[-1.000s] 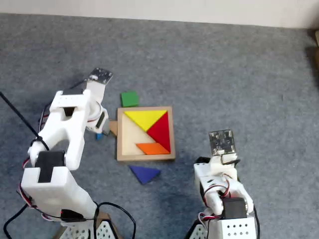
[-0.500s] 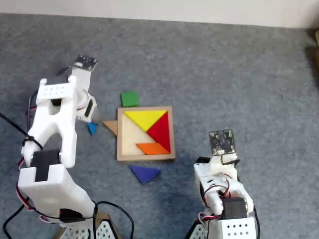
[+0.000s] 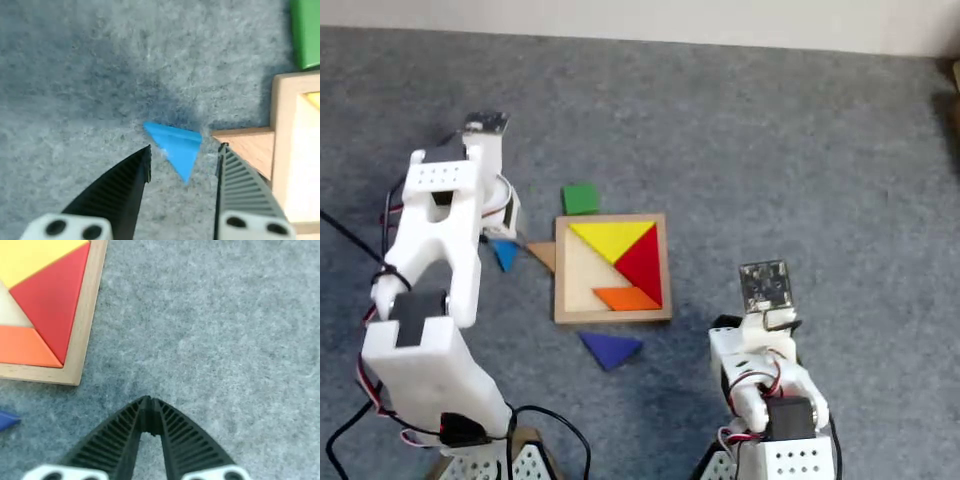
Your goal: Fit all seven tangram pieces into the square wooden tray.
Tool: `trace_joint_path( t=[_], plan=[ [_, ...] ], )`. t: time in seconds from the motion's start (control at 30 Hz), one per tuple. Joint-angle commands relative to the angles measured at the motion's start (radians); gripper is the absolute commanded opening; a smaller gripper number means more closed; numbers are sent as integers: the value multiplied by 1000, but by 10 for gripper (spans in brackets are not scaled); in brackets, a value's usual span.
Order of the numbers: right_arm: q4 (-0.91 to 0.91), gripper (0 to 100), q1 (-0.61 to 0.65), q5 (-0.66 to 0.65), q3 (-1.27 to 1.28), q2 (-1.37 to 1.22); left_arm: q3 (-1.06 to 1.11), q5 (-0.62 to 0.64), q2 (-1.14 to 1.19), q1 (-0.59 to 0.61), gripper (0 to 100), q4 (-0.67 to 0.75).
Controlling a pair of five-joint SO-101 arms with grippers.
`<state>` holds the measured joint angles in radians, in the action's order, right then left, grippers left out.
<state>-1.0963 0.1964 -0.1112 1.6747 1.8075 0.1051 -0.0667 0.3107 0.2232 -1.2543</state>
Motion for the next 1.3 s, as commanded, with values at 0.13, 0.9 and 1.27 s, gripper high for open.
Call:
trace_joint_path(
  t=[0.13,0.9,1.27],
  plan=[
    [-4,5,-15,0,154,8,-104,58,150,-21,214,3],
    [-4,5,-15,0,154,8,-156,-26,166,-35,144,-44],
    [-4,5,-15,0,154,8,-147,-146,-91,-127,98,-215]
  ],
)
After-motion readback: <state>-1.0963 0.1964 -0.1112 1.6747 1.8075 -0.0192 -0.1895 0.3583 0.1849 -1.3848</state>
